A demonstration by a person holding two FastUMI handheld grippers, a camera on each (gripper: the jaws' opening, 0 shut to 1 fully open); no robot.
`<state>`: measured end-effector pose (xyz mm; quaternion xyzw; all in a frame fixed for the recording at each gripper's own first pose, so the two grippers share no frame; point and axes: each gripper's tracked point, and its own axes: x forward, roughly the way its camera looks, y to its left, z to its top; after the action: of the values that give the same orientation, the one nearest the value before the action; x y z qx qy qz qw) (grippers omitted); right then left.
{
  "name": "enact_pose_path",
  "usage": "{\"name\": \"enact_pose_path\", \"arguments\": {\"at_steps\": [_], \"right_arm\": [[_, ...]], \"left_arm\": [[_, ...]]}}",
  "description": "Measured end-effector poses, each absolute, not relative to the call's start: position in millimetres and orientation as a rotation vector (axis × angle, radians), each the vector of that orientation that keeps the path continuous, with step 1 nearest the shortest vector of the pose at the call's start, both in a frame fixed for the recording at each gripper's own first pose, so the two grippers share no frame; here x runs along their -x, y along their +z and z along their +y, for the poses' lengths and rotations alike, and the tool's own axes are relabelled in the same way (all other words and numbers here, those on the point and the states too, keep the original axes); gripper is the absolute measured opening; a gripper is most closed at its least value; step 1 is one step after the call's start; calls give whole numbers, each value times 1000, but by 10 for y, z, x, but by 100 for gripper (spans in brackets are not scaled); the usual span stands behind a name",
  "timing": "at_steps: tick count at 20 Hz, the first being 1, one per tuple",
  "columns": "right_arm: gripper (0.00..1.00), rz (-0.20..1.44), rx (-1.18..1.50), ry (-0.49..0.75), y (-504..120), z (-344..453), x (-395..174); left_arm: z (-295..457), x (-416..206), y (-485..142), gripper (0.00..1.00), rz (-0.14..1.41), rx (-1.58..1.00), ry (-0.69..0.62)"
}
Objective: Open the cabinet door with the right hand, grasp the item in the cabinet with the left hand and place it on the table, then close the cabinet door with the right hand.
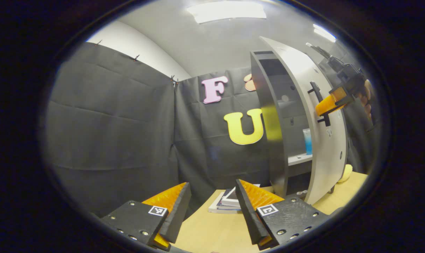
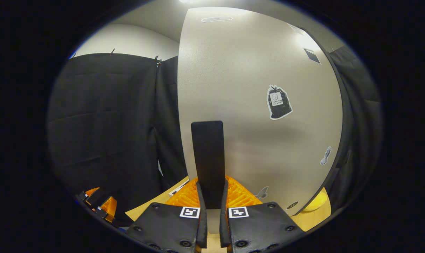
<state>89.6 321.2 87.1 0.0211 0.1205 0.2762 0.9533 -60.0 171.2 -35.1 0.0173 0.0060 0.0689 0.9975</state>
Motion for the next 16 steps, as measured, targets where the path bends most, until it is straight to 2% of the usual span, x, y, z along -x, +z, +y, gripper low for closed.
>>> {"name": "enact_pose_path", "arguments": {"at_steps": [16], "right_arm": [[12, 262, -26, 655, 854, 2929, -757]], "left_arm": [[526, 293, -135, 77, -9, -24, -51]]}}
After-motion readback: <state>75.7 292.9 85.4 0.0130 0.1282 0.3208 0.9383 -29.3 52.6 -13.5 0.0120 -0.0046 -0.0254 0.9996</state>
